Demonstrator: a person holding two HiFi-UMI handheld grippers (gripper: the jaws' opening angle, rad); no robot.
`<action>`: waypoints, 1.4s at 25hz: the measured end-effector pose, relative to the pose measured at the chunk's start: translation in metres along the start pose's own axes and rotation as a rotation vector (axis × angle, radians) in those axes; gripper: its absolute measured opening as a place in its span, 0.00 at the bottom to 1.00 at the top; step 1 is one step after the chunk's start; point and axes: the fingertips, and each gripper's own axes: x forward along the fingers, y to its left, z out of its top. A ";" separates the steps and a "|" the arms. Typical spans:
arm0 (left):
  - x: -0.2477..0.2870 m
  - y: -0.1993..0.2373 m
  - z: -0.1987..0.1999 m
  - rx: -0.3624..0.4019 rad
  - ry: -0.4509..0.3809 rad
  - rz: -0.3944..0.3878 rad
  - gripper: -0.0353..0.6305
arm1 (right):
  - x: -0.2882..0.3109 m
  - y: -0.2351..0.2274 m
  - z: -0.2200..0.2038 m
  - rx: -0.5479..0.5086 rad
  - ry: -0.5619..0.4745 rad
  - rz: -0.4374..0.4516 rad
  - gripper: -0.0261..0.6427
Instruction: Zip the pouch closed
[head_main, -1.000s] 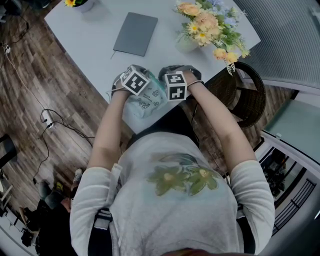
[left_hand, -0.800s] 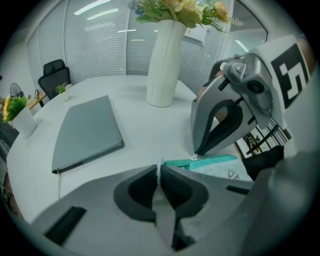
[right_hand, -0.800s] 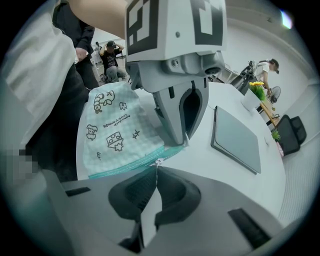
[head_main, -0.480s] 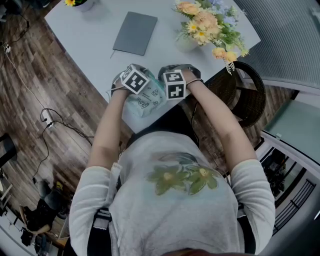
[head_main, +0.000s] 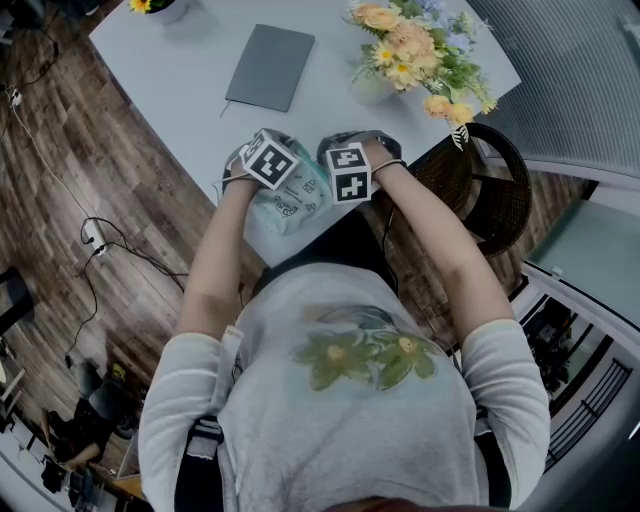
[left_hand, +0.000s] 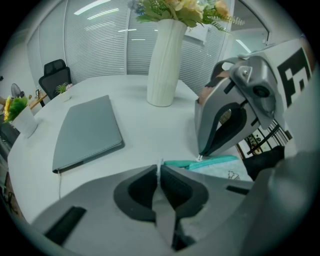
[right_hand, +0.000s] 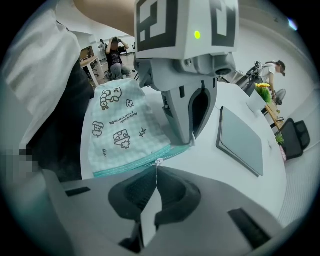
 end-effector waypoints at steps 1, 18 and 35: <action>0.000 0.000 0.000 0.000 0.000 0.000 0.09 | 0.000 0.001 0.000 -0.003 0.001 0.000 0.07; 0.000 0.000 -0.001 -0.002 -0.001 0.009 0.09 | -0.003 0.006 -0.002 0.022 -0.017 -0.013 0.07; 0.001 0.000 -0.001 0.003 0.006 0.015 0.09 | -0.004 0.009 -0.001 0.031 -0.016 -0.012 0.07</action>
